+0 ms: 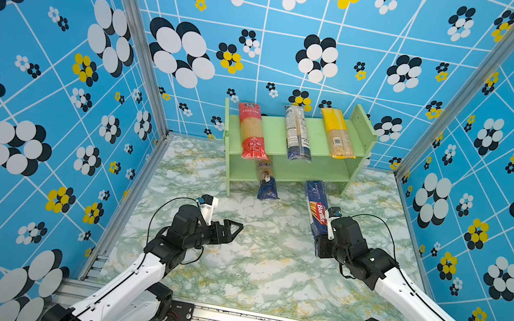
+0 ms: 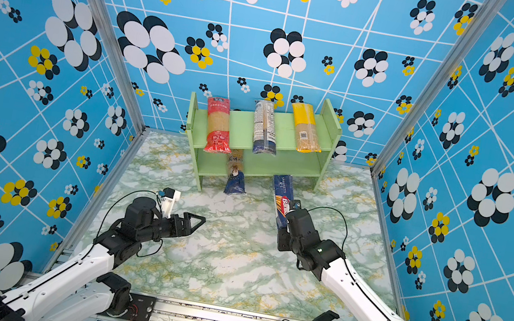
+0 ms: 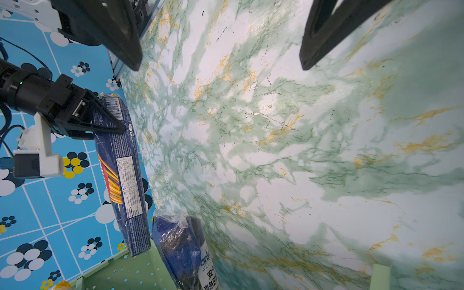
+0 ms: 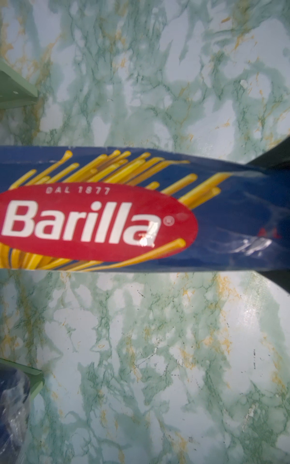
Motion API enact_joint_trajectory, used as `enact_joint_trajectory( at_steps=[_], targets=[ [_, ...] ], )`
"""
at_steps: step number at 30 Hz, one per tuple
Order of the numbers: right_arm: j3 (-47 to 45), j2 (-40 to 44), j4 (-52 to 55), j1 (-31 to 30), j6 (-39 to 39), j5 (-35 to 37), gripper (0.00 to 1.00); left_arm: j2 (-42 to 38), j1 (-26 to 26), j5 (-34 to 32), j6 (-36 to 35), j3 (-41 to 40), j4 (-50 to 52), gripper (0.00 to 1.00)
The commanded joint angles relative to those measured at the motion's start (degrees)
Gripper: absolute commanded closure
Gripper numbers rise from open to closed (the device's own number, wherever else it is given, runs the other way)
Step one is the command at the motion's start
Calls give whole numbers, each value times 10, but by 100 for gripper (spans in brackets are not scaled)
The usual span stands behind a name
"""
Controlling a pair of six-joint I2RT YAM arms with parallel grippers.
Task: Arrange pasta packages on shelves
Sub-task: Pick up the pasta bag from the middle-right of the table.
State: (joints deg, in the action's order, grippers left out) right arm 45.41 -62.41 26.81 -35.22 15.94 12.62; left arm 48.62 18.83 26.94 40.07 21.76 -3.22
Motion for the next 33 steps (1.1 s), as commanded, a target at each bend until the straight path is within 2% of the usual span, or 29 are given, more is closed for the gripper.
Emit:
enact_joint_trajectory(
  at_steps=[1,16,33],
  targets=[
    [54,-12,-76,2,-29,34,100,-7,3,-6,0,-1,1,1],
    [119,-102,-149,70,-56,-9,100,-9,3,-9,-4,5,9,1],
    [195,-202,-208,102,-63,-30,100,-6,2,-15,-9,16,22,1]
  ],
)
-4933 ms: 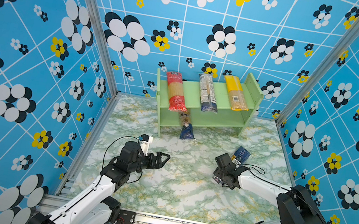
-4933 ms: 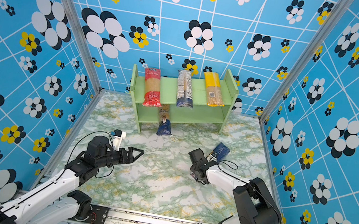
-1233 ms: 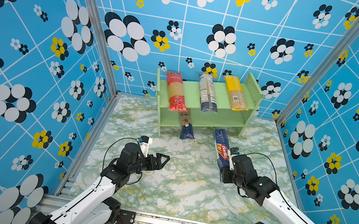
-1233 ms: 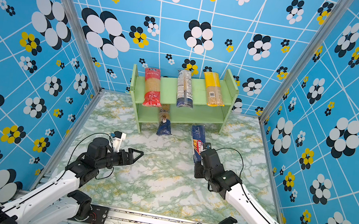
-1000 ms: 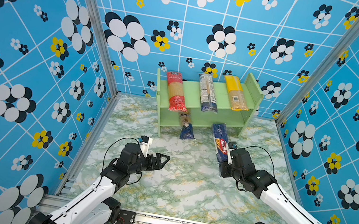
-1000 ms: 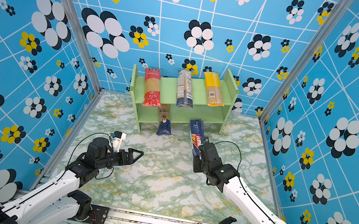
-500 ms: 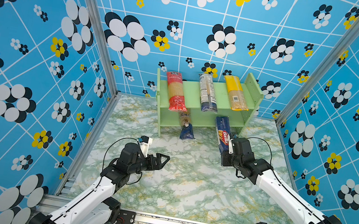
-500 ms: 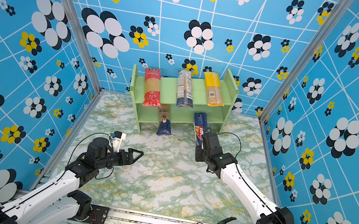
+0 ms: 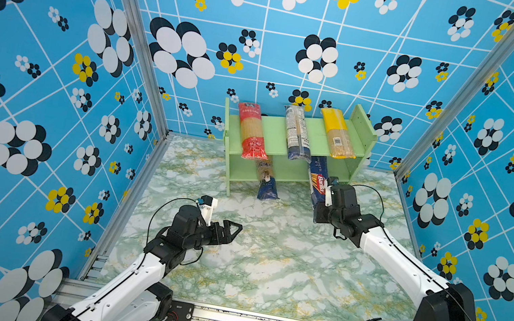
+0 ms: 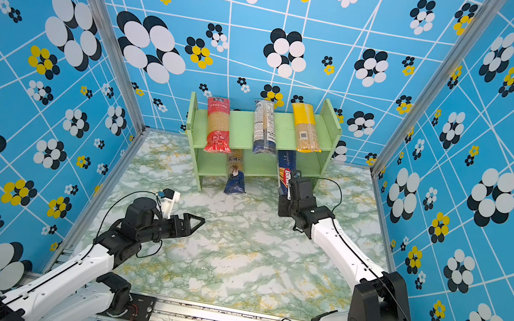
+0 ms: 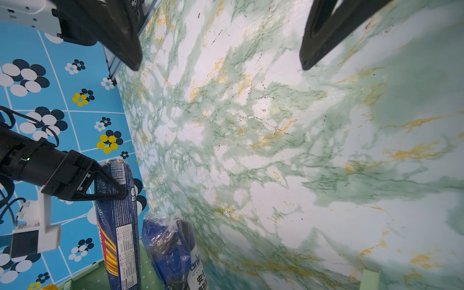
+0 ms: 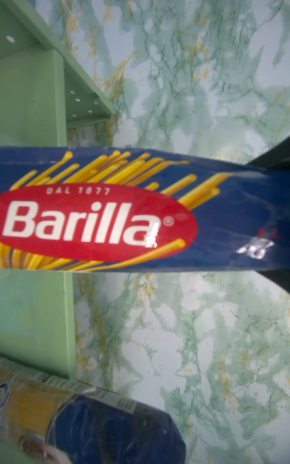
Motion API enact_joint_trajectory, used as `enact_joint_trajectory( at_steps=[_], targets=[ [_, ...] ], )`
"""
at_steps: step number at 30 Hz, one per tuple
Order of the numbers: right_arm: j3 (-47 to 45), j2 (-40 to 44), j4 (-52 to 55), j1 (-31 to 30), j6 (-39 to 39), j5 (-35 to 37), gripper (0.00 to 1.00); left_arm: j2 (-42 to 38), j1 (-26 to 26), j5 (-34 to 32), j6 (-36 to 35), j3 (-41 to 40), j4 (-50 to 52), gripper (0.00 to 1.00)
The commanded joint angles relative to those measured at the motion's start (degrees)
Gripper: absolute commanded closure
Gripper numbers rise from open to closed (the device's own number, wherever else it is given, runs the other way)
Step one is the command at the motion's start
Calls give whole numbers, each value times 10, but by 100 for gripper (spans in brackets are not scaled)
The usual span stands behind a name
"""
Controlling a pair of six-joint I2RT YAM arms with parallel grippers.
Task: Arrange pasta packages on shelves
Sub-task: Pick up the pasta bag from the middle-right of the table, then place the pasta bag on the shelf.
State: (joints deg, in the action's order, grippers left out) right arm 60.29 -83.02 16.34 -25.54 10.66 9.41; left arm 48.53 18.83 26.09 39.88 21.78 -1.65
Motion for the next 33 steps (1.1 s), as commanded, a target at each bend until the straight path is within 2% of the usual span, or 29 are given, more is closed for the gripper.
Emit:
enact_joint_trajectory(
  at_steps=[1,19,33],
  targets=[
    [49,-1,-109,6,-10,2,100,-5,2,-7,-7,15,7,1],
    [98,-77,-164,15,1,2,100,-5,2,-7,-15,23,18,1],
    [143,-118,-167,23,0,2,100,-4,0,-6,-21,26,20,1]
  ],
)
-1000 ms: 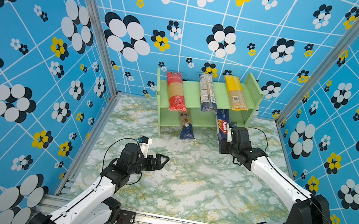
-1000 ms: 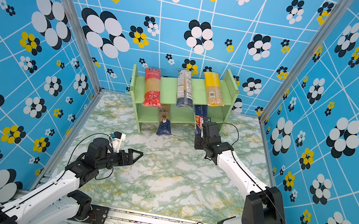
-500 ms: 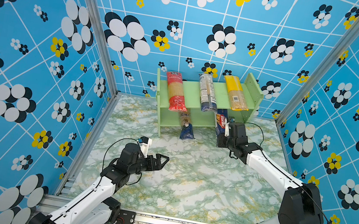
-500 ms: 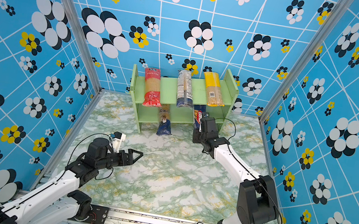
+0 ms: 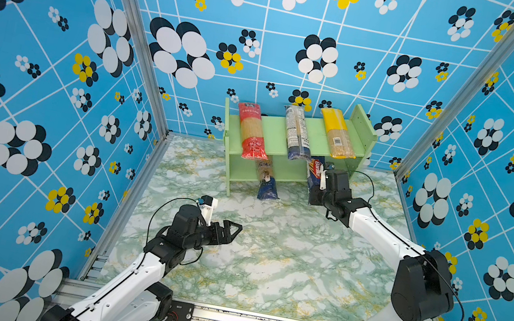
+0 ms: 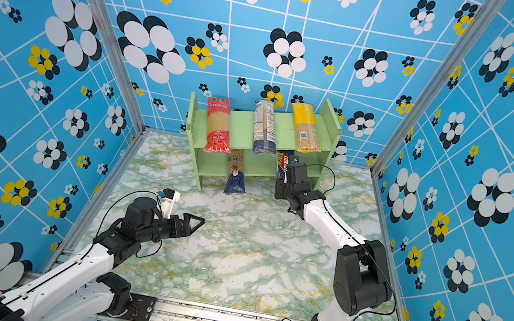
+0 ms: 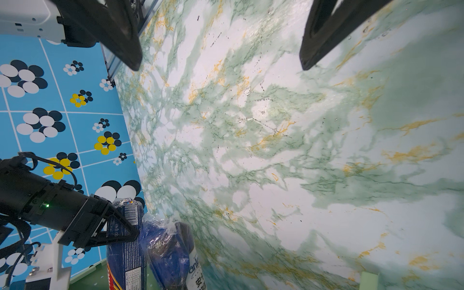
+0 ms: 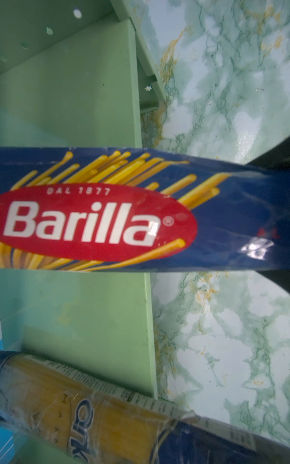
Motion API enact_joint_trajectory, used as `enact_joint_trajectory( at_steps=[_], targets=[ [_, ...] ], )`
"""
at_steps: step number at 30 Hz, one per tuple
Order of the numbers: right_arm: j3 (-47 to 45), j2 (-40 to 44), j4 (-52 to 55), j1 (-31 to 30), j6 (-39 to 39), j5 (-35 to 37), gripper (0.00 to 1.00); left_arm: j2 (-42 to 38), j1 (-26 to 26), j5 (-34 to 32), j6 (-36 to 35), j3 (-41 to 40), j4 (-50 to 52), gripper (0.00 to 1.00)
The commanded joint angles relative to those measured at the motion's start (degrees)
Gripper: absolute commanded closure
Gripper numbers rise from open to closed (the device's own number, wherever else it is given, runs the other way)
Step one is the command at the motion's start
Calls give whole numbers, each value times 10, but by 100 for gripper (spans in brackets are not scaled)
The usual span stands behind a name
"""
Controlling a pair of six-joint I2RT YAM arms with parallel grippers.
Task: Arrange pasta packages on shelves
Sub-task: Place the pasta bag on the shelf.
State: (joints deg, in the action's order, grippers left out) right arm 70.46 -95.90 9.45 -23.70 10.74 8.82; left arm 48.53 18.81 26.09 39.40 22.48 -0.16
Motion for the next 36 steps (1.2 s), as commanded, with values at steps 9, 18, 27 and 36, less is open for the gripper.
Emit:
enact_joint_trajectory(
  at_steps=[9,18,27,36],
  targets=[
    [69,-13,-100,9,-4,5,100,-4,-3,-5,-18,18,6,1],
    [96,-34,-97,14,-6,0,100,-5,-4,-5,-17,17,7,1],
    [105,-44,-98,18,-9,-3,100,-6,-6,-5,-18,15,7,1],
    [108,-56,-102,21,-21,-2,100,-8,-7,-5,-18,14,8,1]
  ],
)
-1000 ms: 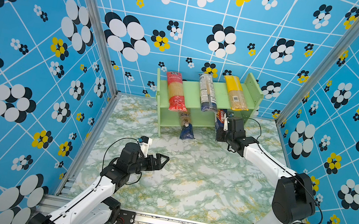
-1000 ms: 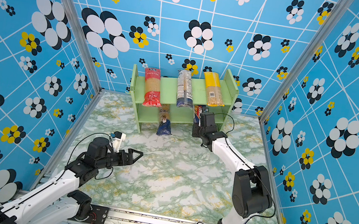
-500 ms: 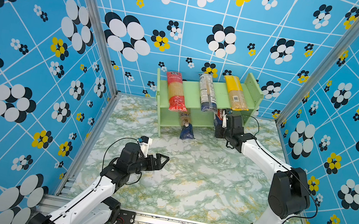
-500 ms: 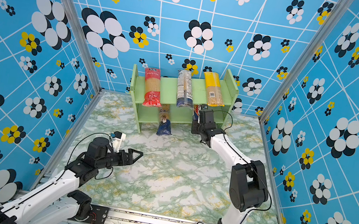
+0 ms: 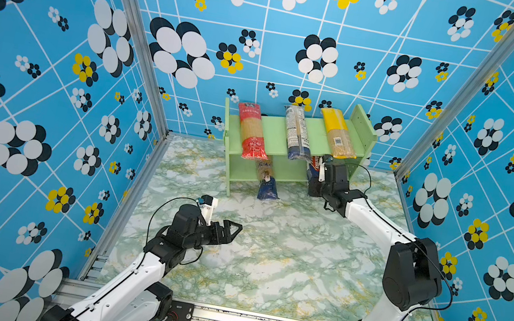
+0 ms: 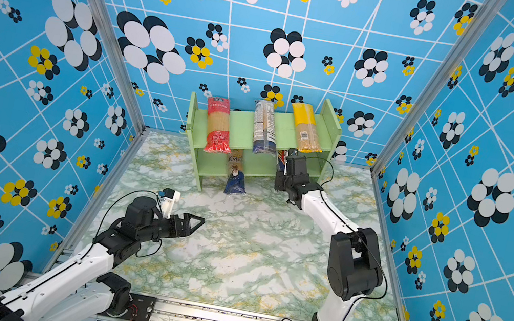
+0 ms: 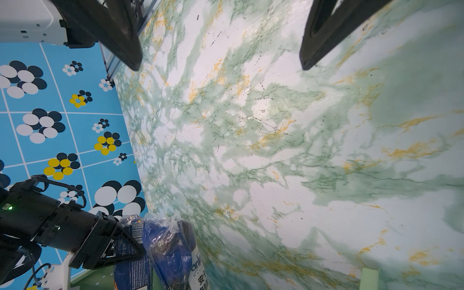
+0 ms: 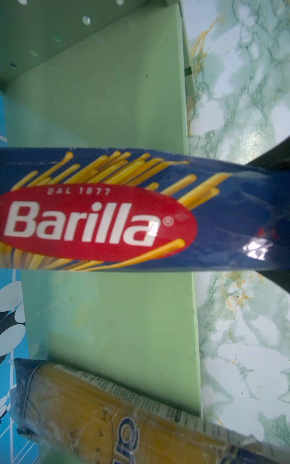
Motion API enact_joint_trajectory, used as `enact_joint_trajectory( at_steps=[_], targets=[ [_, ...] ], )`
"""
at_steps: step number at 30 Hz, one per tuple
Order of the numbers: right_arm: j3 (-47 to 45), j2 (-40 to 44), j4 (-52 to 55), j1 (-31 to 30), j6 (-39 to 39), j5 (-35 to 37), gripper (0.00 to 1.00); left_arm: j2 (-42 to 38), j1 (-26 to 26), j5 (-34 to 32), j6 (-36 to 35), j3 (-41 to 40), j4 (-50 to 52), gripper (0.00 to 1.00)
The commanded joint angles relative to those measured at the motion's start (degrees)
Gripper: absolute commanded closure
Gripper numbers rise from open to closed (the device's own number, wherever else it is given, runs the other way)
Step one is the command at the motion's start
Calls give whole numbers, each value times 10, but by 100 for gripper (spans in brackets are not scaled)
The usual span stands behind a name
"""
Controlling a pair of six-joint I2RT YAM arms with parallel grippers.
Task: Arrange pasta packages on shelves
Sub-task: Place the pasta bag on the shelf.
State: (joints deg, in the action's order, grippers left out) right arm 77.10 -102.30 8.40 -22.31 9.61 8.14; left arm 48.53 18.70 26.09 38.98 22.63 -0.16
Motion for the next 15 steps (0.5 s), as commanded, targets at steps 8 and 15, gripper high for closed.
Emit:
enact_joint_trajectory(
  at_steps=[8,15],
  targets=[
    [39,-4,-97,7,-15,14,100,-10,-7,-5,-12,11,9,1],
    [40,-15,-98,7,-18,14,100,-11,-8,-6,-13,12,10,1]
  ],
)
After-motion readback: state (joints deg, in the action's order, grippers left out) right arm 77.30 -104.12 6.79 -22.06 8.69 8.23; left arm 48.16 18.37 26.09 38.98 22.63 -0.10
